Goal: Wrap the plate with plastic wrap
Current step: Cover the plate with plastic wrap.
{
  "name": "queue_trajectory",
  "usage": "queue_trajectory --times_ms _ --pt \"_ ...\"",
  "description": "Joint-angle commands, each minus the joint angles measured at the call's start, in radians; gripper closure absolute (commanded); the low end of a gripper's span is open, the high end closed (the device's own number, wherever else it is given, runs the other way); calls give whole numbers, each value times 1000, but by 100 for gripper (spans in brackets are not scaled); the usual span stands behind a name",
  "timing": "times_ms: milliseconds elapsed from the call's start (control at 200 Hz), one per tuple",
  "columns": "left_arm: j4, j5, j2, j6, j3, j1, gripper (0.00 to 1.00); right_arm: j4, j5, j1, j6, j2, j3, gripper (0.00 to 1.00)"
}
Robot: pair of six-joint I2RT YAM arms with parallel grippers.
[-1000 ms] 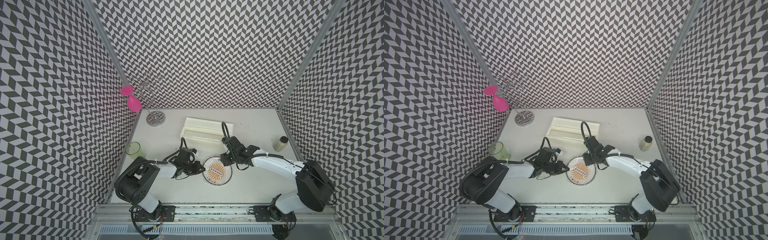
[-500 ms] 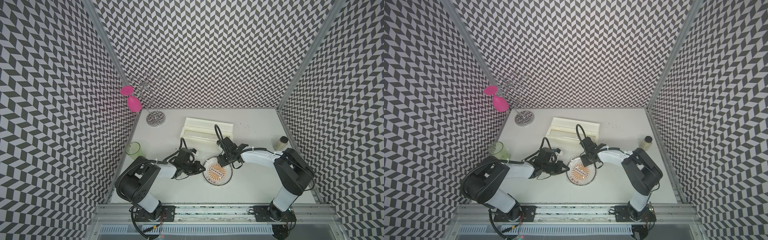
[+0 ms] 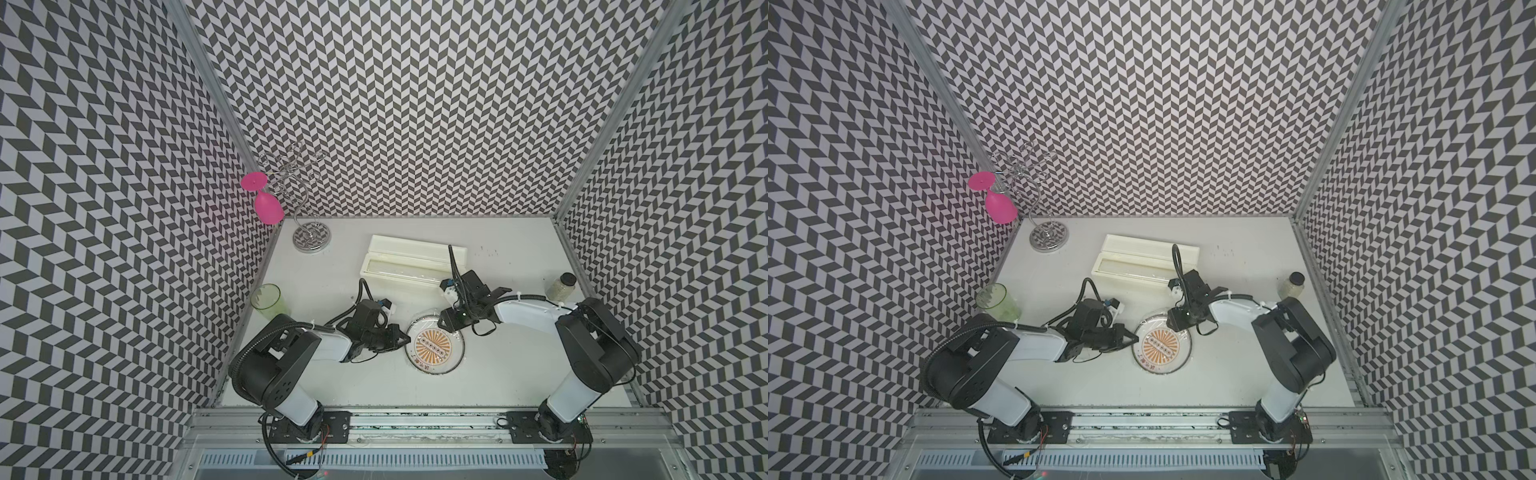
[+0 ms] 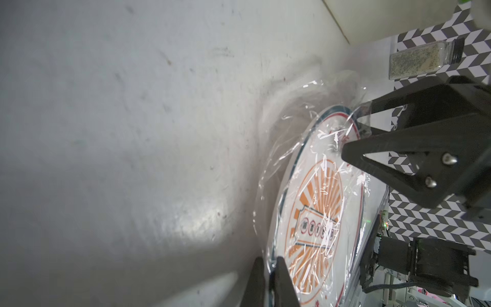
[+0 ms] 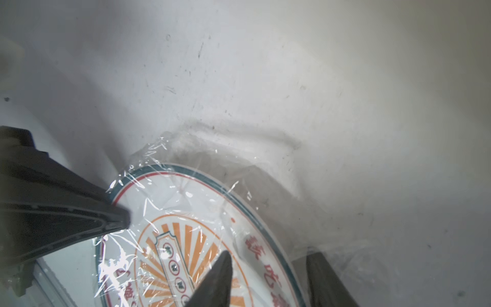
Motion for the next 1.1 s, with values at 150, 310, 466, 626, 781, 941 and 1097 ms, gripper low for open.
queue_trajectory --times_ms 150,310,466,626,781,941,1097 --pt "-137 -170 32 47 -52 -26 100 66 -218 7 55 3 -58 76" --pt "-139 -170 9 48 -45 -26 100 117 -142 -2 68 0 -90 92" --pt "-166 -153 -12 50 -11 -26 98 91 -78 -10 59 -3 -77 84" --pt "-221 -145 -56 63 24 2 89 28 -17 -11 49 -39 -51 57" --pt "-273 -119 -115 78 59 48 73 -33 36 -19 50 -79 -16 40" --pt "-346 -99 -203 104 91 92 57 -119 39 -47 42 -145 23 28" --pt "-380 -130 -363 160 109 120 48 -141 14 -65 67 -279 21 26"
